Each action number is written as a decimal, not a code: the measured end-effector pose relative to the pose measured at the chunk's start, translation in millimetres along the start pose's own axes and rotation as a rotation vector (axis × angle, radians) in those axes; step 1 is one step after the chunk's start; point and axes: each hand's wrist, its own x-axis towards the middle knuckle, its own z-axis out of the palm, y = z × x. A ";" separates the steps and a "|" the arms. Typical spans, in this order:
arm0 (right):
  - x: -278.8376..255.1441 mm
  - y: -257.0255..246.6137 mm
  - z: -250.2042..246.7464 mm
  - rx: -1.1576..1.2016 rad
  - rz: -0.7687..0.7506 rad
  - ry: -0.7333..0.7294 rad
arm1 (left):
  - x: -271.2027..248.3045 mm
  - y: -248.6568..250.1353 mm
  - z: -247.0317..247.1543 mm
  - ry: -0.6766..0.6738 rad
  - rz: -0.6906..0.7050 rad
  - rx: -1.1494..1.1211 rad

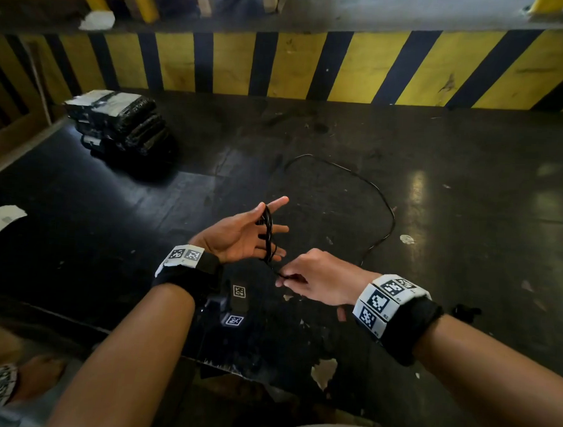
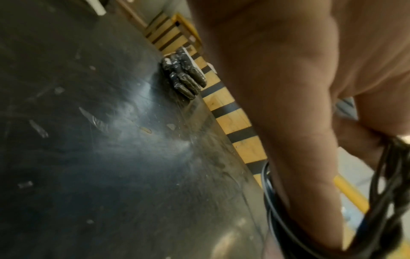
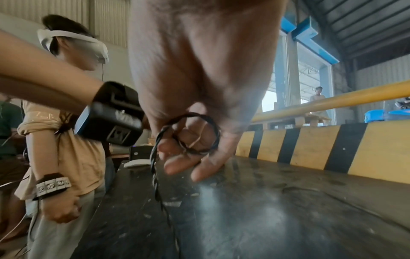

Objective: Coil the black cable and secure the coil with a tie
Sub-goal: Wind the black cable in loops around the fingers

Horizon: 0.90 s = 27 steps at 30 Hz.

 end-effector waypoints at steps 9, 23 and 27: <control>3.6 -19.8 -76.1 -0.111 0.056 -0.001 | -0.9 -20.6 -5.7 -0.017 -0.138 0.017; 43.5 -12.9 -132.2 -0.212 -0.010 0.342 | -12.0 -23.1 16.8 -0.159 -0.220 -0.018; 53.7 -2.1 -124.2 -0.123 -0.052 0.377 | -16.4 -20.6 24.8 -0.243 -0.187 -0.049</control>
